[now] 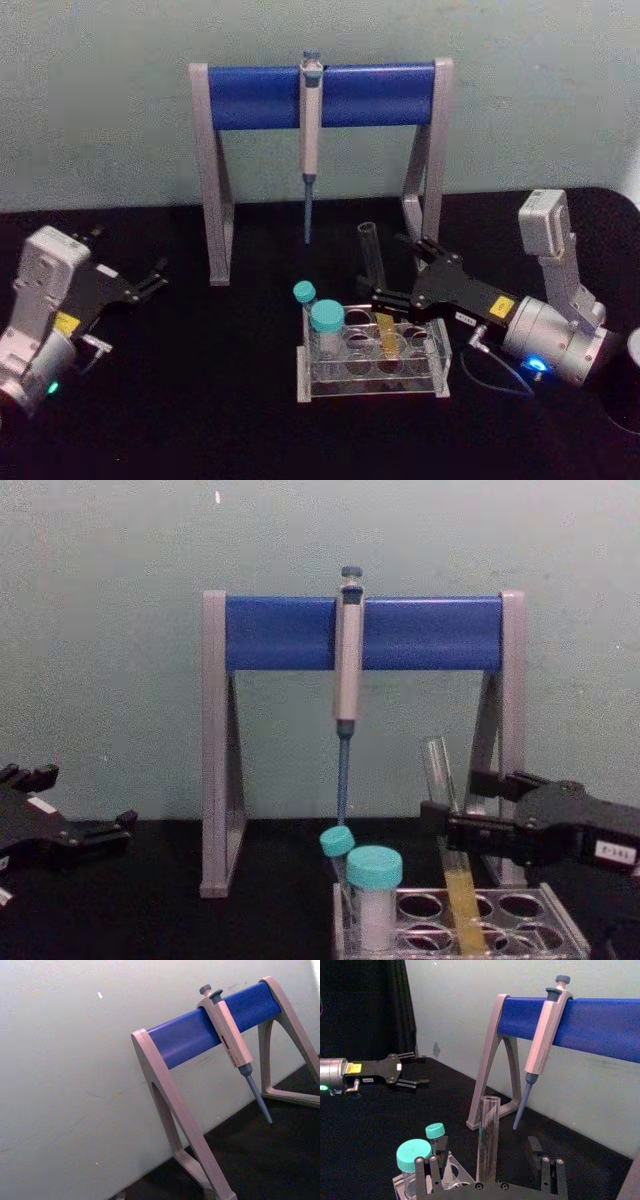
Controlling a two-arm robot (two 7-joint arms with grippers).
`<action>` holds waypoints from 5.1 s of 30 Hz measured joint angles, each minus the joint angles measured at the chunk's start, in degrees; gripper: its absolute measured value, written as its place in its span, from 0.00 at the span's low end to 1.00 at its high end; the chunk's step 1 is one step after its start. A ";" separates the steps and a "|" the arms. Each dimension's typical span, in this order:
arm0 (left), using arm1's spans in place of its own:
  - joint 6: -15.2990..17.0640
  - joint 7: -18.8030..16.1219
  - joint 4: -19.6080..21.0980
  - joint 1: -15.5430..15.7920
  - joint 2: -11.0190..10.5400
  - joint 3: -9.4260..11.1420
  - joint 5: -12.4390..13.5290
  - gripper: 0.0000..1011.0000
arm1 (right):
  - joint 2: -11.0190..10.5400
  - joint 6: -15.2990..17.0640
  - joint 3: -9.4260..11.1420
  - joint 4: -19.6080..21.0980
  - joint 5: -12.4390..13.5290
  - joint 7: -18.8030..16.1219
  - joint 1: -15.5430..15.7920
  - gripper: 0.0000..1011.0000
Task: Pick up the test tube from the test tube rack, shake it, then place it back into the test tube rack.
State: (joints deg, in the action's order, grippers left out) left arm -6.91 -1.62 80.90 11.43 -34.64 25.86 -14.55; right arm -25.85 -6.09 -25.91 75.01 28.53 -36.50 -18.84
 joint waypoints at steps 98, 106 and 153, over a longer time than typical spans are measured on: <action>0.00 0.00 0.00 0.00 0.00 0.00 0.00 0.99 | 3.76 11.31 10.00 10.71 -13.76 29.58 10.21 0.99; 0.00 0.00 0.00 0.00 0.00 0.00 0.00 0.99 | 3.76 11.31 10.00 10.71 -13.76 29.58 10.21 0.99; 0.00 0.00 0.00 0.00 0.00 0.00 0.00 0.99 | 3.77 11.32 10.00 10.70 -13.77 29.58 10.21 0.99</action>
State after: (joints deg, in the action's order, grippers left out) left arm -6.91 -1.62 80.90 11.43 -34.65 25.86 -14.55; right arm -22.08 5.23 -15.91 85.72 14.77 -6.92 -8.63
